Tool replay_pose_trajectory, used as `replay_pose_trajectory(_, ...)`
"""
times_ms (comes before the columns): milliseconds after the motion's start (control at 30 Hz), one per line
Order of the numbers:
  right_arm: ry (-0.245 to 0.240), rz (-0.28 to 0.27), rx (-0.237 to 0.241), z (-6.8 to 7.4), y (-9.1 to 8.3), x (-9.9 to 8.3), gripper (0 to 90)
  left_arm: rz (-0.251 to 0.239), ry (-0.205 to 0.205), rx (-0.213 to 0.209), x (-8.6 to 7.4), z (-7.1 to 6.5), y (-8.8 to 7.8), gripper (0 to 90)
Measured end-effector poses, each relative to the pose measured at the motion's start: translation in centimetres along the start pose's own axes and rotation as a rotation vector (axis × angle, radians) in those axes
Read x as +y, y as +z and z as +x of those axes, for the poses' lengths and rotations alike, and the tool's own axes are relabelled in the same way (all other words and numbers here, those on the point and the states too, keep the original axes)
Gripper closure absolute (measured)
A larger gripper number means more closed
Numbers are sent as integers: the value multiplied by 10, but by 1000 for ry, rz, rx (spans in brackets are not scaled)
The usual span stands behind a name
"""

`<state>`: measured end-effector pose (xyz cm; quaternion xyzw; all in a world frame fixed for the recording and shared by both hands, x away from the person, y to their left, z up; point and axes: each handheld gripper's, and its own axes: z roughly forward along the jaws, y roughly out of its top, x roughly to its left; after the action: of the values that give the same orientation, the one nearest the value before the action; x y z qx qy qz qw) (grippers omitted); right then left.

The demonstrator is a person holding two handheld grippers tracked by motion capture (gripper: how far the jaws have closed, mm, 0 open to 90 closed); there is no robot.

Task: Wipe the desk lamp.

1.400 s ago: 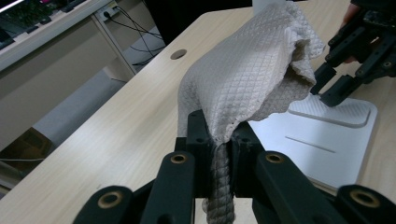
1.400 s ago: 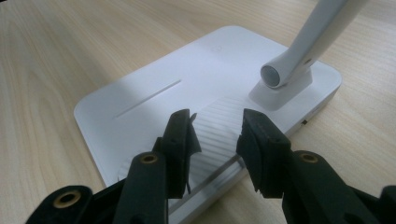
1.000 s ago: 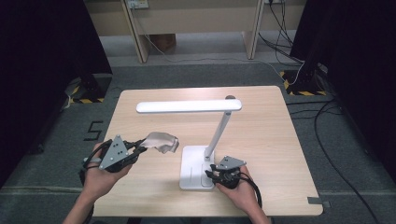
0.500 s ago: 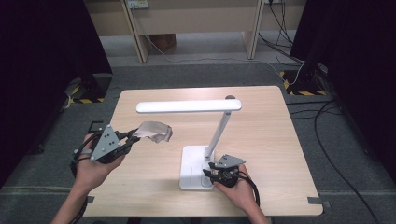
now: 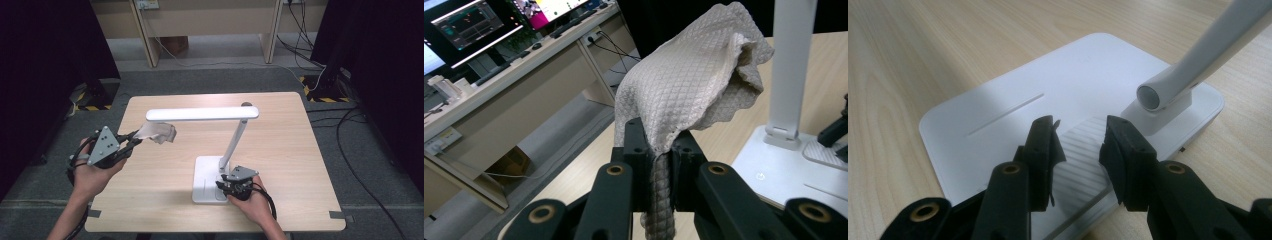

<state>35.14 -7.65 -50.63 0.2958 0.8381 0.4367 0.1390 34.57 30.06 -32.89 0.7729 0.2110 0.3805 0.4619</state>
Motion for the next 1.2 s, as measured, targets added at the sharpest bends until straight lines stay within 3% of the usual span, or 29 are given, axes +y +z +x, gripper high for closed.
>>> replay_pose_trajectory(300,1,-3,1,0,0,-1,658,-15,9,25,10,8,-3,810)
replay_pose_trajectory(733,4,-14,-5,1,1,-1,676,-61,-24,102,21,16,-7,811)
replay_pose_trajectory(900,4,-17,-5,1,1,-2,677,-77,-38,114,26,17,-8,812)
replay_pose_trajectory(1200,6,-14,-4,1,0,-2,682,-106,-42,160,38,19,-13,812)
